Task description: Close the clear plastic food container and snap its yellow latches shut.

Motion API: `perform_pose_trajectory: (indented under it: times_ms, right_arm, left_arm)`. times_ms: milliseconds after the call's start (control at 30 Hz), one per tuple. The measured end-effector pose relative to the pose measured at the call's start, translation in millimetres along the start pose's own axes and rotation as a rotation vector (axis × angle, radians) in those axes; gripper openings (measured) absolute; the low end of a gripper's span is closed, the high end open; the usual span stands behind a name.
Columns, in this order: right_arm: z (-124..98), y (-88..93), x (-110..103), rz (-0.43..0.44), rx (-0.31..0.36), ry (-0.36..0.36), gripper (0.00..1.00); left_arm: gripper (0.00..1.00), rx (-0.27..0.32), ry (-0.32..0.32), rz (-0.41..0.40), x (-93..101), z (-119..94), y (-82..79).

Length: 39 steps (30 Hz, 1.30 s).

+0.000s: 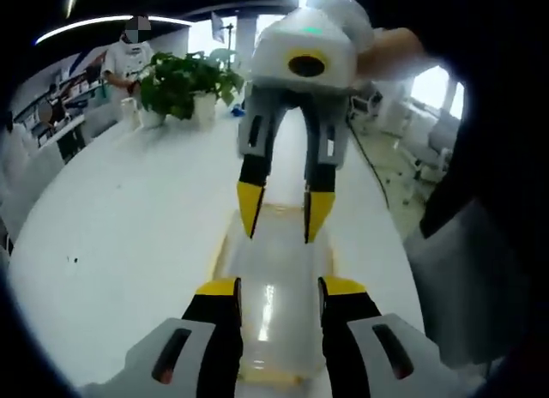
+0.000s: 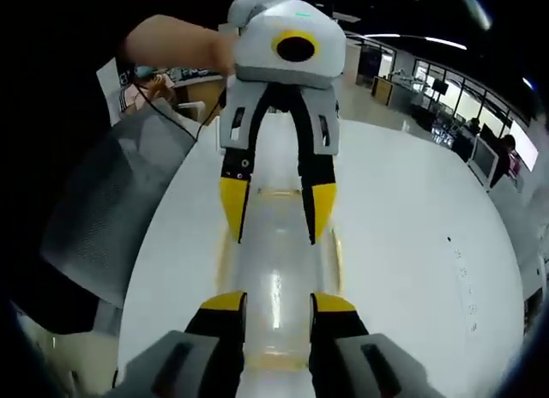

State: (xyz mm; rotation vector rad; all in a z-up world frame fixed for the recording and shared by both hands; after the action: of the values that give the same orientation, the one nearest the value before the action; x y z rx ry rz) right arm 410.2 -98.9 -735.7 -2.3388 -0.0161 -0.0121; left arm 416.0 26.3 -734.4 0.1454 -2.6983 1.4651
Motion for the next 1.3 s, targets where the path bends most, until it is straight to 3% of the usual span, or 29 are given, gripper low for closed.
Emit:
perform_pose_trajectory:
  times_ms: [333,733,1300]
  right_arm:
    - [11.3,-11.8,7.9,0.010,0.032,-0.005,0.30]
    - [13.7,-13.2,18.6,0.003,0.019,-0.017,0.39]
    - [20.5,-10.7,30.5,0.010,-0.015,-0.064,0.49]
  left_arm:
    - [0.34,-0.002,-0.006,0.017,-0.1,9.0,-2.9]
    - [0.37,-0.045,-0.013,0.059,7.3,10.2,-0.1]
    - [0.49,-0.064,-0.095,0.093,23.4,11.6,6.6]
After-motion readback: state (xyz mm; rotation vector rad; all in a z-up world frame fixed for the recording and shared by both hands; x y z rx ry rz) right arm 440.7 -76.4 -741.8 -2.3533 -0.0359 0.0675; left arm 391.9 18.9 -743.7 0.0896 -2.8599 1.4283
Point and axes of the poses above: the point that each gripper's makers call its tool centre point, and the gripper's own axes: z roughly forward along the fingers, x roughly to its right, y roughly out of its underside, the point moved 8 cm from there along -z, roughly backward along the fingers, and after that the axes turned 7 degrees about x, right-handed, at the moved point
